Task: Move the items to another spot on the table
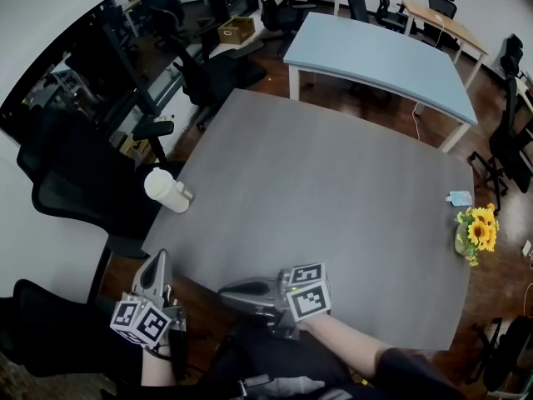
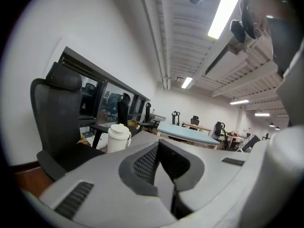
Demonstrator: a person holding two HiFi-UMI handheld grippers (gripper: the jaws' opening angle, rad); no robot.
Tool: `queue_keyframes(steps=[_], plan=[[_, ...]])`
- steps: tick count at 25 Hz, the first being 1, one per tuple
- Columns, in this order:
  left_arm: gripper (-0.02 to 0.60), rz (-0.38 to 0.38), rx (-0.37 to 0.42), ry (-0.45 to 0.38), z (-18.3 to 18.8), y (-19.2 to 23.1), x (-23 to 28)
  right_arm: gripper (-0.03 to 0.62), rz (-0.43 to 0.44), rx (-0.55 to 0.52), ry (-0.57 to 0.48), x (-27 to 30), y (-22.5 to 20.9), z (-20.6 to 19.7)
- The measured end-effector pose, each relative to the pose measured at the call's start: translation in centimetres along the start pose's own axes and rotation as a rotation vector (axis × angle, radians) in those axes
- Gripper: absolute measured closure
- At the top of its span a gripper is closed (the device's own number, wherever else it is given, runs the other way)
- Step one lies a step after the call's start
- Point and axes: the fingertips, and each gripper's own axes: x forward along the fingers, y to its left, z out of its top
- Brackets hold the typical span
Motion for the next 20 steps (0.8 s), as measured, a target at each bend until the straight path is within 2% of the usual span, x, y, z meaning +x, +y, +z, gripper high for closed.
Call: queue_keyframes(steps=[4, 10, 14, 17, 20], plan=[[0.569, 0.029, -0.03, -0.037, 1.2, 1.6, -1.4, 0.615, 0.0, 0.008, -0.022, 0.5, 0.3, 0.2], [0.563, 0.004, -0.066, -0.142, 3.6, 4.7, -4.6, 0.614, -0.017, -0.02, -0.017, 3.3, 0.8, 0.0], [0.563, -0.036, -0.182, -0.201, 4.4, 8.5, -7.7, 0.614, -0.067, -0.137, 0.097, 5.9, 1.6, -1.9], [0.565, -0.014, -0.224, -0.157, 3.3, 12.1, -8.4, 0.614, -0.091, -0.238, 0.193, 7.5, 2.7, -3.2], [0.565, -0.046, -0.281, -0.192, 3.4, 14.6, -8.7, 0.614, -0.051, -0.225, 0.15, 8.6, 5.0, -2.2]])
